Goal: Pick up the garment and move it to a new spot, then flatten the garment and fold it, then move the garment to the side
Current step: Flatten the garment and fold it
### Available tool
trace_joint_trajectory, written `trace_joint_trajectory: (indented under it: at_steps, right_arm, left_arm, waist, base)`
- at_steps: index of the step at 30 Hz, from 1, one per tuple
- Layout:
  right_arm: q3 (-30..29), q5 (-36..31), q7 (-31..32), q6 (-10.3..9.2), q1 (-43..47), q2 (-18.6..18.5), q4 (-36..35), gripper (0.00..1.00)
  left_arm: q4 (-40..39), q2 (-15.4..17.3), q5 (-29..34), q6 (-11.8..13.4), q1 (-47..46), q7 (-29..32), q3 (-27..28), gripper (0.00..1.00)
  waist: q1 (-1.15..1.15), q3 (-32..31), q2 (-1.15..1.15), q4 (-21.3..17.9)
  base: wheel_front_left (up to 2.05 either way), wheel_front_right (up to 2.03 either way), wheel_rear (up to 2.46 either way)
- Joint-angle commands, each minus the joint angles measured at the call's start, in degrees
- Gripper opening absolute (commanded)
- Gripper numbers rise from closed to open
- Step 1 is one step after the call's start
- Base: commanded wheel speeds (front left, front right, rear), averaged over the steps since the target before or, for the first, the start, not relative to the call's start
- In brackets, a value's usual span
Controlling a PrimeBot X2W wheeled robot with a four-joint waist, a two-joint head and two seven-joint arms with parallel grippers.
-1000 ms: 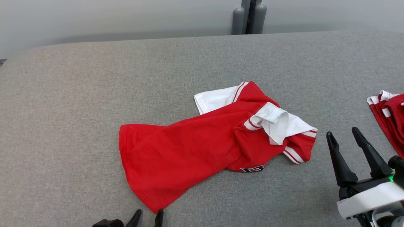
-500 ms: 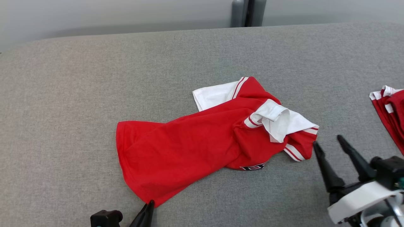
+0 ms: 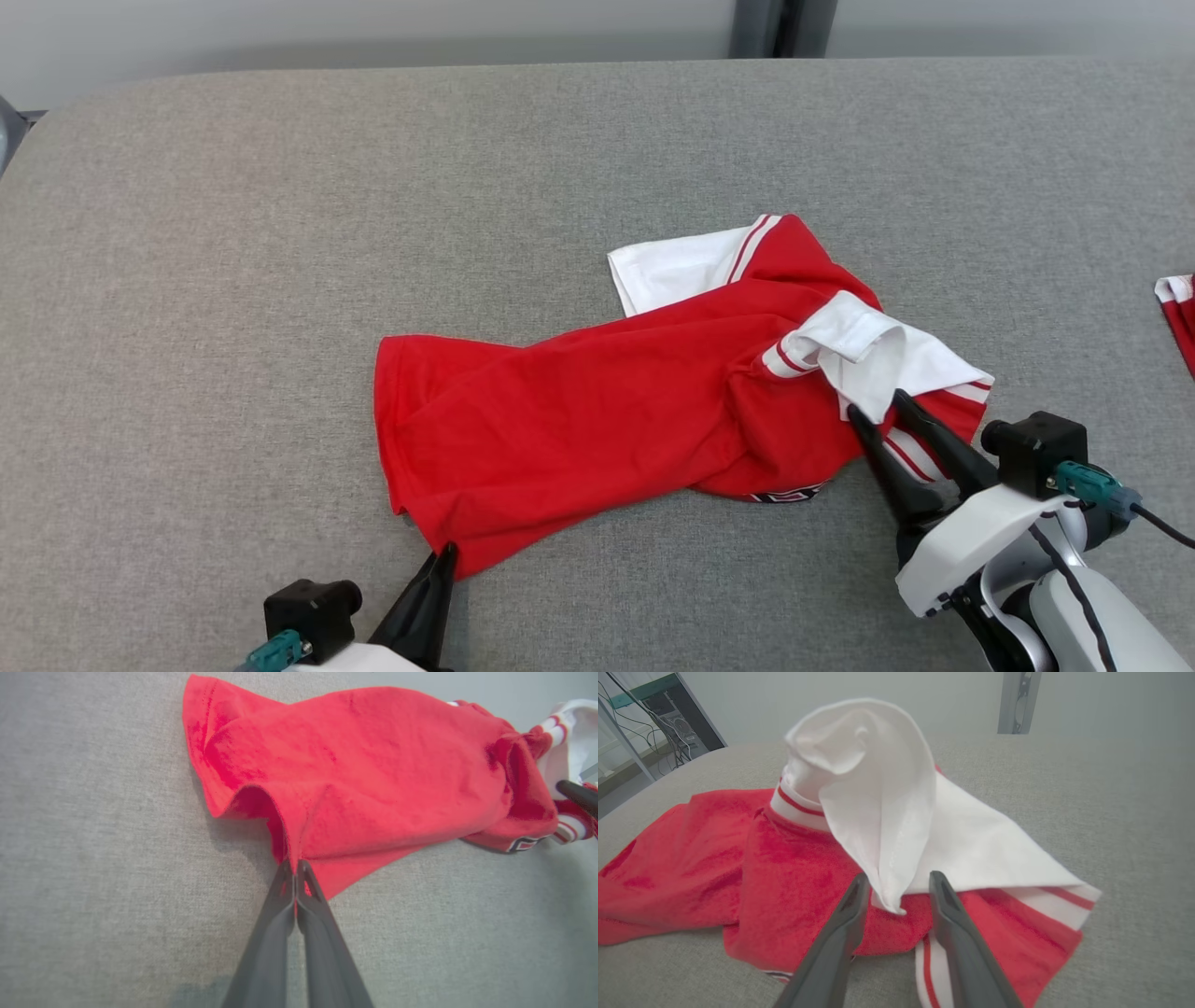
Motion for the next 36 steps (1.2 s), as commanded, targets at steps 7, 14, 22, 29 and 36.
trace_joint_trajectory:
  at_steps: [7,14,22,29,36]
  right_arm:
    - [-0.4,0.6,-4.9,0.00,-1.9,-1.7,0.0,0.00]
    - [-6.1,0.2,-6.4,0.00,-2.3,-4.2,-9.4,0.00]
    - [-12.5,-2.4,-4.3,0.00,-5.7,-6.3,-21.3,0.00]
    - [-19.1,-3.1,-0.2,-0.01,-11.7,-8.4,-32.6,0.00]
    - [-23.9,-3.0,3.8,-0.01,-14.7,-9.4,-38.9,0.00]
  left_arm:
    - [-4.1,0.7,-0.2,-0.2,-2.2,-1.7,1.3,0.00]
    - [-14.6,3.9,-0.9,-0.7,-5.9,-0.5,4.5,0.00]
    - [-23.6,8.3,-0.7,-1.0,-14.4,2.9,8.6,0.00]
    - [-30.6,11.6,-0.2,-0.2,-23.4,5.2,13.1,0.00]
    - [-35.5,14.5,-0.8,0.1,-28.4,7.8,16.3,0.00]
  waist:
    - [0.00,-0.6,0.00,0.1]
    - [0.00,-2.3,0.00,-1.5]
    - [0.00,-3.9,0.00,-3.3]
    - [0.00,-5.1,0.00,-4.9]
    - [0.00,-5.4,0.00,-5.5]
  base:
    - [0.00,0.00,0.00]
    - [0.00,0.00,0.00]
    - [0.00,0.00,0.00]
    - [0.00,0.00,0.00]
    - [0.00,0.00,0.00]
